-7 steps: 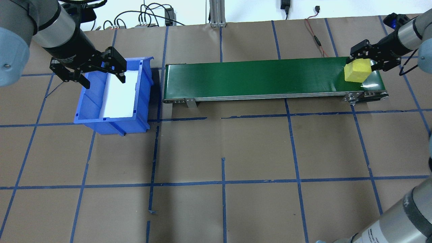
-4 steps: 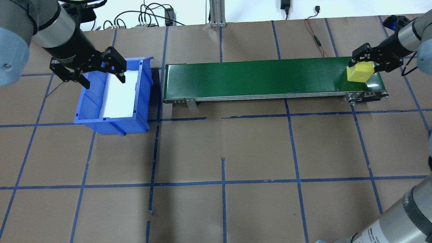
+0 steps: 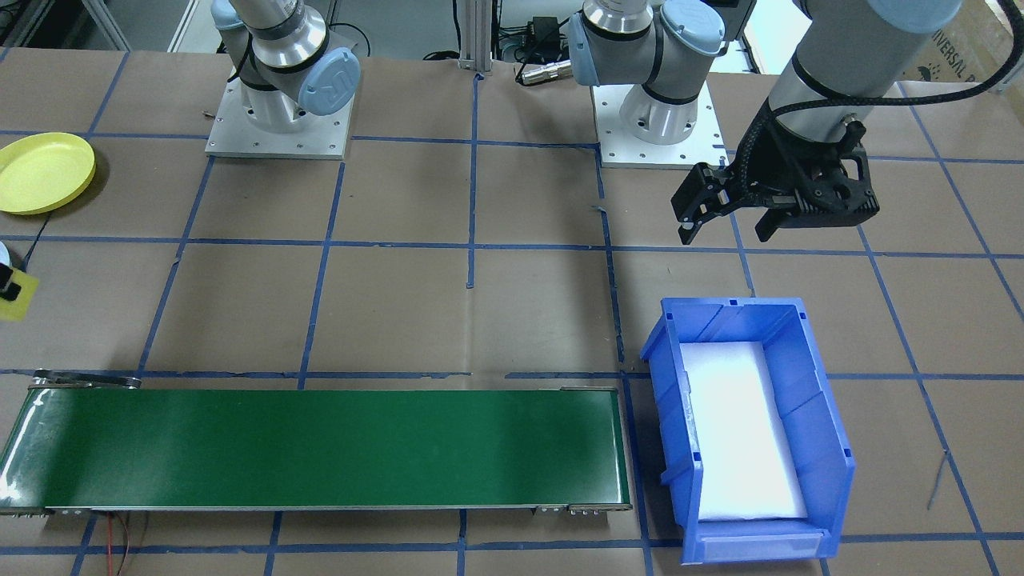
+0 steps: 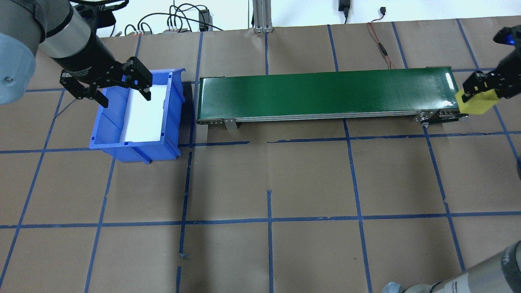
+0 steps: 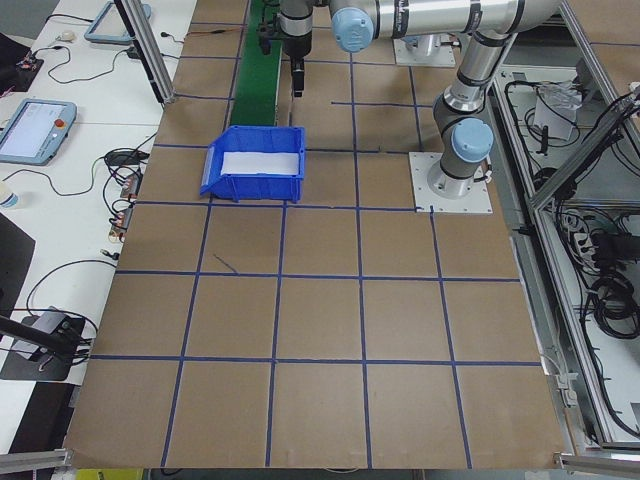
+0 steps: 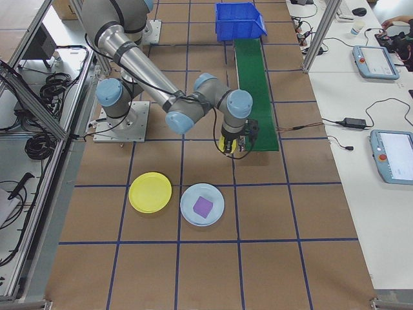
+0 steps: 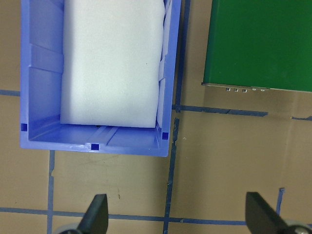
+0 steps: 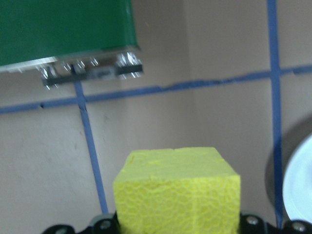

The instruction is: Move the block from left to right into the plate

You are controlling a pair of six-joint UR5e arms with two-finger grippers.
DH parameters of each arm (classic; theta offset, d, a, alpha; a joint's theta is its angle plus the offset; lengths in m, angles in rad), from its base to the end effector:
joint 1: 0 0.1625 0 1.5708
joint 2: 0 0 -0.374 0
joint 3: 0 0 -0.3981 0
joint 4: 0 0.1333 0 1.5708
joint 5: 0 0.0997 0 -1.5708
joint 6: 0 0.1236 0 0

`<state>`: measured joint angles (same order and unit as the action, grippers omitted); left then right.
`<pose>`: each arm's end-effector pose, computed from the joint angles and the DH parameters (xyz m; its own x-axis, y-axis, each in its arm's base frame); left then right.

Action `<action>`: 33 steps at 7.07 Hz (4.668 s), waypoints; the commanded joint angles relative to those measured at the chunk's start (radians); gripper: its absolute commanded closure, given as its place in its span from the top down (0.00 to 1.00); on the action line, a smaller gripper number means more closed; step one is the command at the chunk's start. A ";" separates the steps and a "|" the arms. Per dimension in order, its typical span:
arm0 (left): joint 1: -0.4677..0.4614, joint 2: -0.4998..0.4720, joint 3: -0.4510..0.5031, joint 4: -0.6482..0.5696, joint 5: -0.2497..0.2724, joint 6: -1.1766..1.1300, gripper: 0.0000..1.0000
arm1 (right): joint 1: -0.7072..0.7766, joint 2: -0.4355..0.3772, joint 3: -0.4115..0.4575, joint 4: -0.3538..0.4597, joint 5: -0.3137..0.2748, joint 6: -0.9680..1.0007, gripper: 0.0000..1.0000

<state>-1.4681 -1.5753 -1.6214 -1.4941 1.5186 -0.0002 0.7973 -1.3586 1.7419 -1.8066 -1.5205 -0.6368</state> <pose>-0.0876 -0.5132 0.3933 -0.9935 -0.1015 0.0522 -0.1027 0.9945 -0.0216 -0.2694 -0.4756 0.2425 -0.9813 0.1444 -0.1274 0.1338 0.9870 0.0886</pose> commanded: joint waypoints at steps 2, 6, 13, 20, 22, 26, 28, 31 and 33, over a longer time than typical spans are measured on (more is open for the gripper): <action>-0.001 0.000 0.000 0.000 0.000 -0.001 1.00 | -0.339 -0.088 0.125 0.036 -0.105 -0.275 0.31; -0.001 0.001 0.000 0.000 0.000 -0.001 1.00 | -0.517 -0.083 0.225 -0.033 -0.089 -0.362 0.88; -0.001 0.001 0.000 -0.002 -0.002 0.002 1.00 | 0.001 -0.195 0.049 0.172 -0.101 0.053 1.00; 0.000 0.003 -0.002 -0.002 0.000 0.002 1.00 | 0.777 -0.192 -0.266 0.321 -0.069 0.695 1.00; 0.000 0.003 0.000 0.000 0.003 -0.001 1.00 | 0.806 -0.189 -0.242 0.309 0.000 0.750 1.00; -0.005 0.018 0.014 -0.014 0.015 -0.044 1.00 | 0.792 -0.188 -0.197 0.166 -0.009 0.730 1.00; -0.017 0.027 0.000 -0.021 0.015 -0.119 1.00 | 0.792 -0.194 -0.187 0.147 -0.013 0.726 1.00; -0.017 0.031 -0.005 -0.054 0.017 -0.116 1.00 | 0.792 -0.192 -0.186 0.145 -0.020 0.726 1.00; 0.000 0.026 0.015 -0.066 0.018 -0.115 1.00 | 0.790 -0.194 -0.186 0.145 -0.021 0.726 1.00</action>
<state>-1.4731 -1.5482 -1.6145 -1.5563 1.5371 -0.1154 1.5882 -1.5519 1.5554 -1.6615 -1.5400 0.0889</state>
